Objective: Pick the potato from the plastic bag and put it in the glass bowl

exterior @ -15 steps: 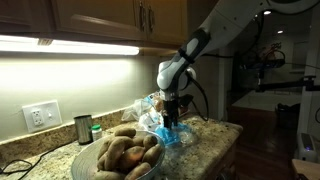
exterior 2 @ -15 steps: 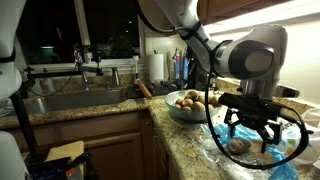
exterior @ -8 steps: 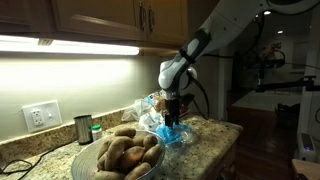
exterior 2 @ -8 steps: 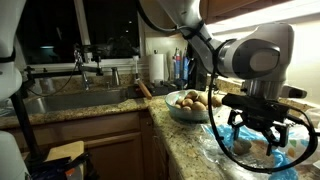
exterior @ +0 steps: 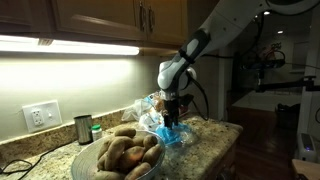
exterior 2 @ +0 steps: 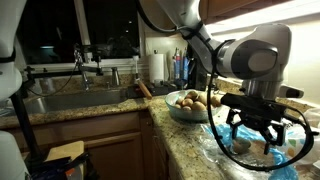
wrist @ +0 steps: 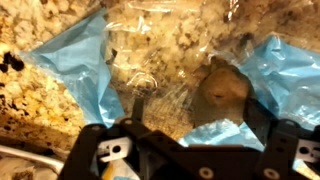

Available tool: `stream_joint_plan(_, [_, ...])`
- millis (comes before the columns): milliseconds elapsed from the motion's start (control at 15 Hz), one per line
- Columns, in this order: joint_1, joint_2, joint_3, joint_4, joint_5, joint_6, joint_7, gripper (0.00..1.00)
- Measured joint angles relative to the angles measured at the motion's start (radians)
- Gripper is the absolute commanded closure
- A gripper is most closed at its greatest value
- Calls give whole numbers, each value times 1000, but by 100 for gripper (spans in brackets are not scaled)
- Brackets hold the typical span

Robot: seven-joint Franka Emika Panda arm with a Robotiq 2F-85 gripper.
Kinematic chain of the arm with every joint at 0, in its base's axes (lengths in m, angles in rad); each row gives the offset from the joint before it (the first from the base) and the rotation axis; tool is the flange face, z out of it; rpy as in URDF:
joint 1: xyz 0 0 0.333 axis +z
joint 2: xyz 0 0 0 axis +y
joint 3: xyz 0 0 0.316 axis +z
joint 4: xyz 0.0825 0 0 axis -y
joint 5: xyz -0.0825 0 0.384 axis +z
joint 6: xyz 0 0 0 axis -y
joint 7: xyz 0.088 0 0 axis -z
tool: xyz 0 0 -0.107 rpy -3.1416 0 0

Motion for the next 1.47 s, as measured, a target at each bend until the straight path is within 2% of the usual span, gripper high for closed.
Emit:
stream_joint_plan(1400, [0,62,24,65,2,-26,0,0])
stream_joint_plan(1467, [0,65,24,69,2,-27,0,20])
